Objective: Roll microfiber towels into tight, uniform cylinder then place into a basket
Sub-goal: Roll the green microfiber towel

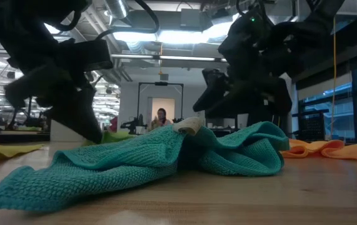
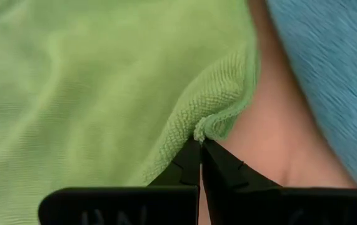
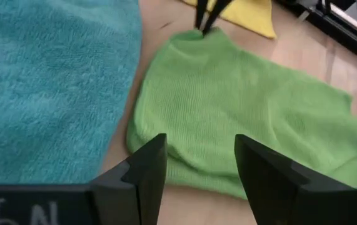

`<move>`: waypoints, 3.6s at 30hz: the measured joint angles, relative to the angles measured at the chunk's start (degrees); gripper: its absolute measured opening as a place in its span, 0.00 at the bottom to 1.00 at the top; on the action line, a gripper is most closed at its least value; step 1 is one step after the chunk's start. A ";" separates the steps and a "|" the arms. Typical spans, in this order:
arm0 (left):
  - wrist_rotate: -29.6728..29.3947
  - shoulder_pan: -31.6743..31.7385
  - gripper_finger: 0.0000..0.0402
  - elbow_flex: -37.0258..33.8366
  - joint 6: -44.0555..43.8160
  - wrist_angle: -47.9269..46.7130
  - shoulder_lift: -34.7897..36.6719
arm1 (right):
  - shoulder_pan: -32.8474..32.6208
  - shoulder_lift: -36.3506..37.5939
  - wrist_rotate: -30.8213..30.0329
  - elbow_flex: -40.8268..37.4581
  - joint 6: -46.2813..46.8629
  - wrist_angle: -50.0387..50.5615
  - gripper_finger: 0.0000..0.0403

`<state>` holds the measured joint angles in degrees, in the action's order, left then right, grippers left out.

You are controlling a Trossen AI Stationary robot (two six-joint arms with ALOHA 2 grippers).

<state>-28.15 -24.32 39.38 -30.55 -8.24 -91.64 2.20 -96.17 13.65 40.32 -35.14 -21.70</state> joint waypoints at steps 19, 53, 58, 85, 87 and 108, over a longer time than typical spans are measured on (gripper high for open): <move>-4.31 -0.40 0.00 0.11 -21.51 0.19 0.11 | 0.02 -1.78 -1.99 0.35 -1.57 2.87 0.47; -3.75 -1.70 0.00 0.15 -28.88 0.12 0.15 | -2.09 -7.44 -8.22 0.35 -10.96 -1.57 0.47; -3.75 -1.70 0.00 0.15 -28.87 0.10 0.15 | -4.02 -7.44 -8.20 0.35 -11.42 -1.72 0.47; -3.75 -1.70 0.00 0.15 -28.87 0.12 0.15 | -5.80 -9.45 1.08 0.35 -13.46 -7.39 0.47; -3.75 -1.68 0.00 0.15 -28.87 0.12 0.15 | -5.80 -11.20 1.19 0.35 -13.44 -9.08 0.47; -3.73 -1.70 0.00 0.15 -28.89 0.12 0.15 | -4.92 -12.90 1.38 0.35 -9.91 -12.74 0.07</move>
<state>-31.88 -26.02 39.53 -59.44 -8.12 -91.48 -2.72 -109.07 15.03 40.66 -45.05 -34.44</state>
